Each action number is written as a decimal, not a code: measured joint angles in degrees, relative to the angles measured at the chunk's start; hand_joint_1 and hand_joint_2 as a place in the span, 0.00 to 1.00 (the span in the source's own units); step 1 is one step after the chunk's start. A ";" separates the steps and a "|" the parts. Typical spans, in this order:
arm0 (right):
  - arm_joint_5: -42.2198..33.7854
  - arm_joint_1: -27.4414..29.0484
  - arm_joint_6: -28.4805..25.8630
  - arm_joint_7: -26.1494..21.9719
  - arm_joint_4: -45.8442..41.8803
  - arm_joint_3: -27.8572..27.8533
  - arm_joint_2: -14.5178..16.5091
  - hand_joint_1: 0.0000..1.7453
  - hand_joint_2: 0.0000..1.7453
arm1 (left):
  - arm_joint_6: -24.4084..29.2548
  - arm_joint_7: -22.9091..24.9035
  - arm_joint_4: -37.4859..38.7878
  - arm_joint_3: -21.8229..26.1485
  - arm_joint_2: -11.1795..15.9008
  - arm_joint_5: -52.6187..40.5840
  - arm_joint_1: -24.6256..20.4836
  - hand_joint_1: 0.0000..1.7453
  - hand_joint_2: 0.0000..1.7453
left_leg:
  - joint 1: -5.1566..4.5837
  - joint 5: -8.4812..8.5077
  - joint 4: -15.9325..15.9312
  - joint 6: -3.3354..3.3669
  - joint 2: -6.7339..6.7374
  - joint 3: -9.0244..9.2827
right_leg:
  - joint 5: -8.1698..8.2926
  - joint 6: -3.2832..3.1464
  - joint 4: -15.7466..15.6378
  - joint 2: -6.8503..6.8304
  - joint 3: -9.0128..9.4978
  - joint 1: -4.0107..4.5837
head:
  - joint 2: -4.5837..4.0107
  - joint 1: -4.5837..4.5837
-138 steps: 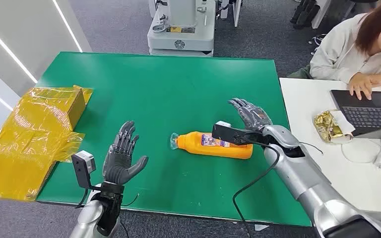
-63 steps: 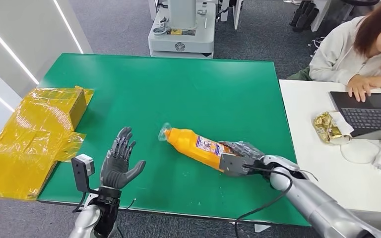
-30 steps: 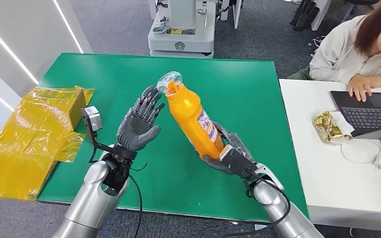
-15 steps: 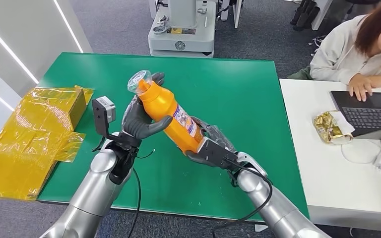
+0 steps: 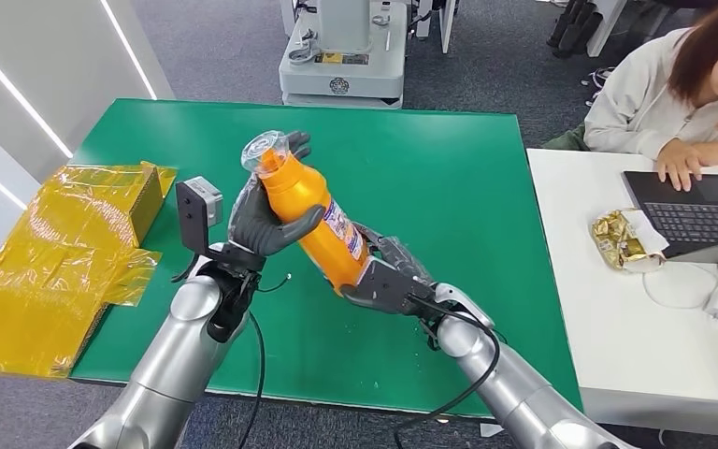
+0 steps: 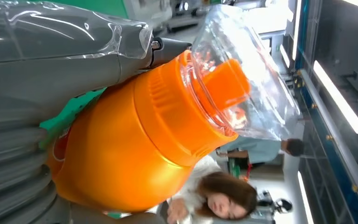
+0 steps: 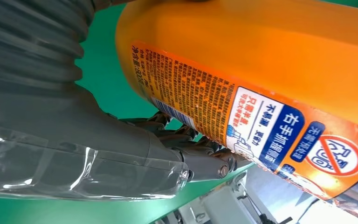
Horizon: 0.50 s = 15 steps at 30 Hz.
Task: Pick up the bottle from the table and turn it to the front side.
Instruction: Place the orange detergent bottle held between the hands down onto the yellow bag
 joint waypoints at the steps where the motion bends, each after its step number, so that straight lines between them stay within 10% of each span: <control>1: 0.01 0.05 -0.05 0.05 0.00 0.01 -0.02 1.00 1.00 | -1.11 0.42 0.00 0.01 0.02 1.85 0.14 1.00 1.00 | 0.00 0.00 0.00 0.00 0.00 0.00 | 0.00 0.00 0.00 0.00 0.00 0.00 | 0.00 0.00; 9: 0.00 1.48 -0.60 -0.03 -1.04 0.01 -0.98 0.99 1.00 | -5.97 2.30 0.00 0.03 0.53 9.60 1.00 1.00 1.00 | 0.00 0.00 0.00 0.00 0.00 0.00 | 0.00 0.00 -0.01 0.00 -0.03 0.00 | 0.00 -0.01; 13: -0.21 2.17 -0.81 -0.17 -1.95 0.01 -1.76 0.06 1.00 | -6.40 2.56 0.00 0.01 0.51 10.02 1.29 1.00 1.00 | 0.00 0.00 0.00 0.00 0.01 0.00 | 0.00 0.00 -0.01 0.01 -0.03 0.00 | 0.00 -0.01; 15: -0.51 2.39 -0.84 -0.24 -2.34 0.01 -2.15 0.00 1.00 | -6.86 2.93 0.00 -0.02 0.49 10.33 1.41 1.00 1.00 | 0.00 0.00 0.01 0.00 0.01 0.00 | 0.00 0.00 -0.01 0.01 -0.03 0.00 | 0.00 -0.01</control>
